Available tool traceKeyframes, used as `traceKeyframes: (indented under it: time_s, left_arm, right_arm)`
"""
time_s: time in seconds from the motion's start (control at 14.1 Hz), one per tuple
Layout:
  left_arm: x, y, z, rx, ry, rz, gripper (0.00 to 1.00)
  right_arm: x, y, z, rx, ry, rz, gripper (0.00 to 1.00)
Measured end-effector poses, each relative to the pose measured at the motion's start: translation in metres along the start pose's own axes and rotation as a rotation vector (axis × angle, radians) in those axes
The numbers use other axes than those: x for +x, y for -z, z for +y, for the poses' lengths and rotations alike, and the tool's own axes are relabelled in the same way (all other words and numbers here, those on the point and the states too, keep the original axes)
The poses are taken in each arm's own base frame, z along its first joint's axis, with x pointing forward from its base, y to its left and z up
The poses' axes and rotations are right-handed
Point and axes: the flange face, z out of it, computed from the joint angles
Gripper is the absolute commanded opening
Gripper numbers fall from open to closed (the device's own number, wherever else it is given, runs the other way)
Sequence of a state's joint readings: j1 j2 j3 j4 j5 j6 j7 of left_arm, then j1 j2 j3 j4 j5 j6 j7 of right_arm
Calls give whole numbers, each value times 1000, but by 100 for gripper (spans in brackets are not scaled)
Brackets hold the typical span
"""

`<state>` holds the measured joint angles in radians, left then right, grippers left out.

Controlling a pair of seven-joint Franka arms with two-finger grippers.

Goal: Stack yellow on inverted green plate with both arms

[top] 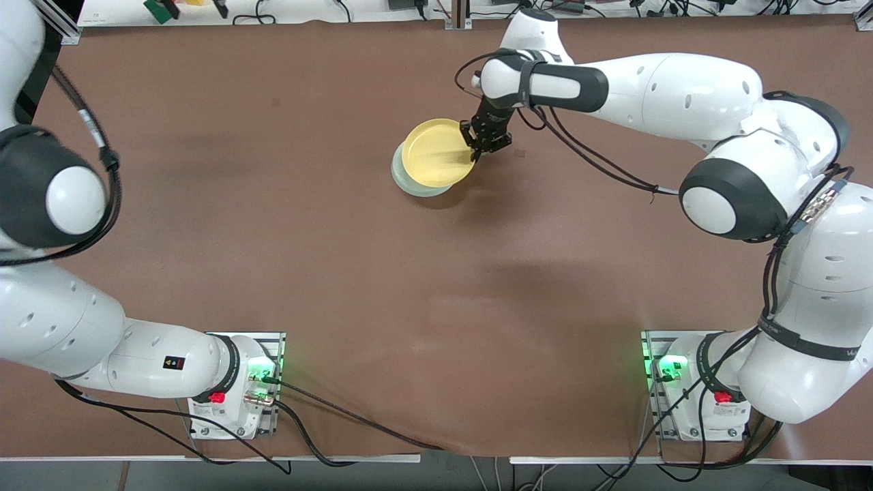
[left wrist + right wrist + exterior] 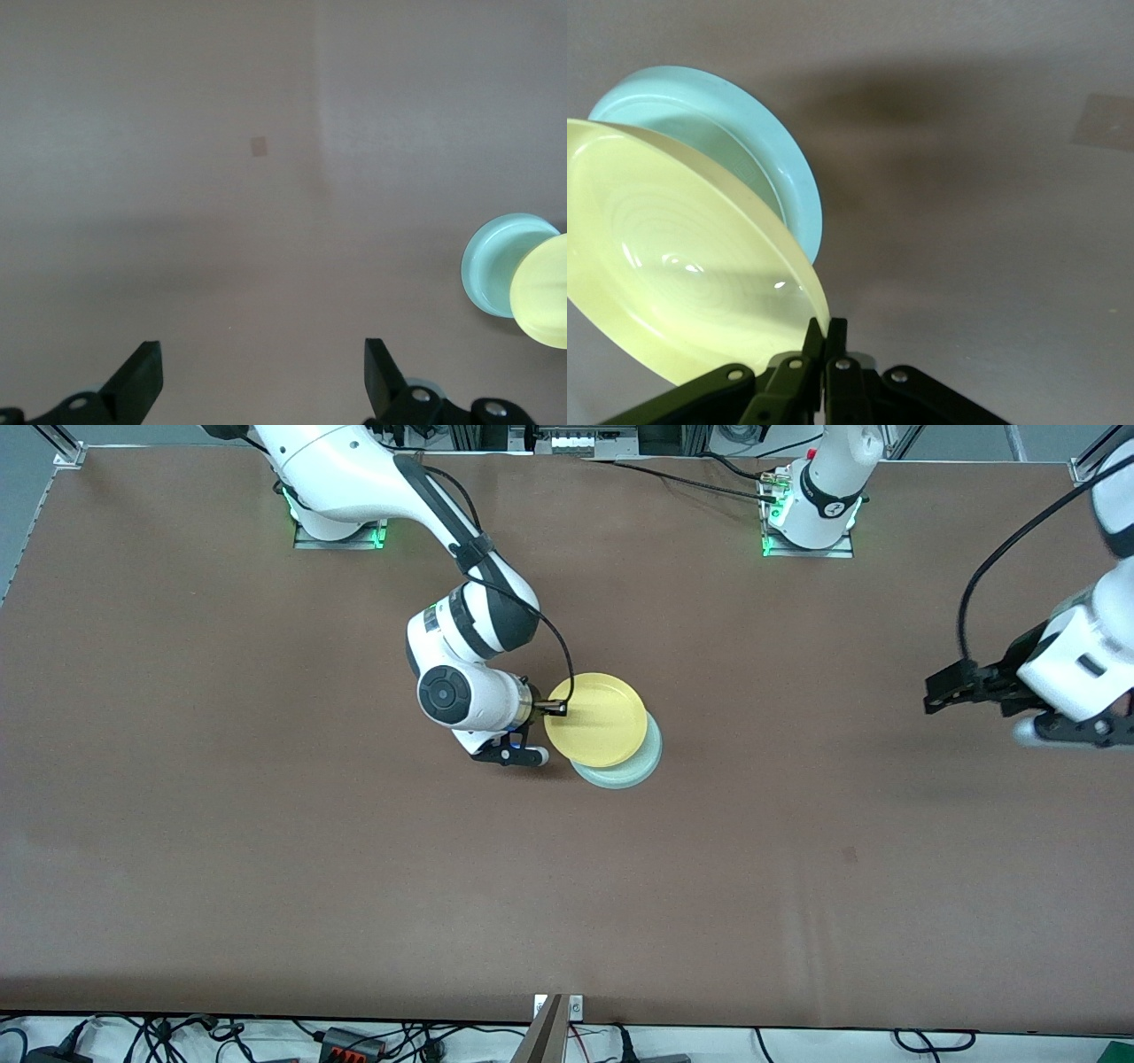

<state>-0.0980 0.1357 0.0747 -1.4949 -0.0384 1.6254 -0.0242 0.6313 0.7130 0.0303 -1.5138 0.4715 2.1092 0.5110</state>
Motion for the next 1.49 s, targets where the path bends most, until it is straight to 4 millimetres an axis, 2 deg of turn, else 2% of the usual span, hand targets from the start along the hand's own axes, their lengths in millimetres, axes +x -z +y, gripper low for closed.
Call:
traceKeyframes:
  time_s: [0.14, 0.28, 0.5, 0.64, 0.99, 1.49]
  left_arm:
    - [-21, 14, -8, -9, 8, 3, 100]
    - [-31, 18, -5, -11, 1, -1, 100]
    - [-35, 18, 11, 7, -33, 1, 100]
    - [-40, 16, 17, 25, -48, 12, 100]
    - [-45, 14, 19, 31, -81, 14, 100]
    - [-44, 15, 21, 46, -150, 20, 100]
  right_arm:
    - [4, -8, -2, 10, -22, 22, 0]
    - [13, -10, -5, 29, -46, 41, 0]
    - [21, -15, -11, 42, -62, 46, 0]
    - [18, -20, -15, 42, -63, 41, 0]
    - [11, -33, -20, 28, -64, 29, 0]
    - [12, -35, -20, 27, -65, 28, 0]
